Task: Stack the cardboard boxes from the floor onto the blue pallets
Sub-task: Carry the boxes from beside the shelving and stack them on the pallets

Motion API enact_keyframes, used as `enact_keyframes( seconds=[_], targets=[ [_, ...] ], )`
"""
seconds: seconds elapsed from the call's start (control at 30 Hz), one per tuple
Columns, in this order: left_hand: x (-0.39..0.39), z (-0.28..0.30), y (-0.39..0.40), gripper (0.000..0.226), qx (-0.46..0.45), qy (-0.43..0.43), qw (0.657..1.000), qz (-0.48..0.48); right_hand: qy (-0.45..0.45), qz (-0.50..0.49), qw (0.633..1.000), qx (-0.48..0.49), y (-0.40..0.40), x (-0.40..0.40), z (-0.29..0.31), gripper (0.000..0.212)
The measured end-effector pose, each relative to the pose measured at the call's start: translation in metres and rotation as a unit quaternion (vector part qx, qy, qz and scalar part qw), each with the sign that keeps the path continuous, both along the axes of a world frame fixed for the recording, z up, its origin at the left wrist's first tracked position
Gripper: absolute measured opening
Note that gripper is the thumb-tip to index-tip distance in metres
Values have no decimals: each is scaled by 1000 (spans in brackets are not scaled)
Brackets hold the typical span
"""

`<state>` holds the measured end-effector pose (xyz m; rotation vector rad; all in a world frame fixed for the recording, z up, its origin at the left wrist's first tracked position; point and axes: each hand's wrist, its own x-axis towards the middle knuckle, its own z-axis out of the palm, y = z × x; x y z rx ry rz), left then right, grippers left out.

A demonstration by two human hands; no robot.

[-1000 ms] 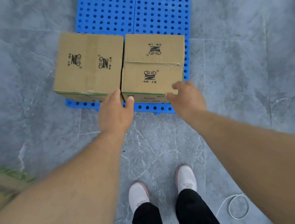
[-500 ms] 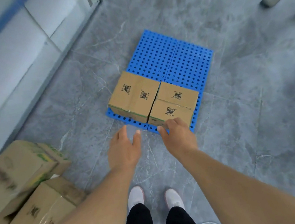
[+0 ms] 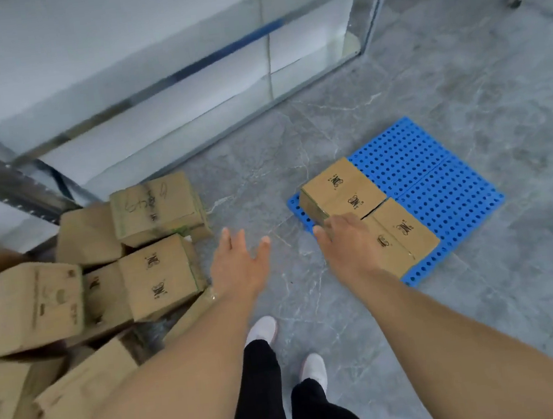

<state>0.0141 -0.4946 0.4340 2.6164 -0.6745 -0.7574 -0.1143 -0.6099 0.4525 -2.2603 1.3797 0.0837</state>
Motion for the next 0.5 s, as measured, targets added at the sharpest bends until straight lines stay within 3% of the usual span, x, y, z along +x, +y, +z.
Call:
enact_keyframes(
  seconds=[0.27, 0.37, 0.5],
  targets=[
    [4, 31, 103, 58, 38, -35, 992, 118, -51, 184, 981, -31, 69, 62, 35, 43],
    [7, 47, 148, 64, -9, -47, 968, 248, -66, 249, 966, -26, 106, 87, 45, 45],
    [10, 64, 211, 68, -47, -61, 936, 342, -82, 334, 939, -9, 166, 117, 56, 43]
  ],
)
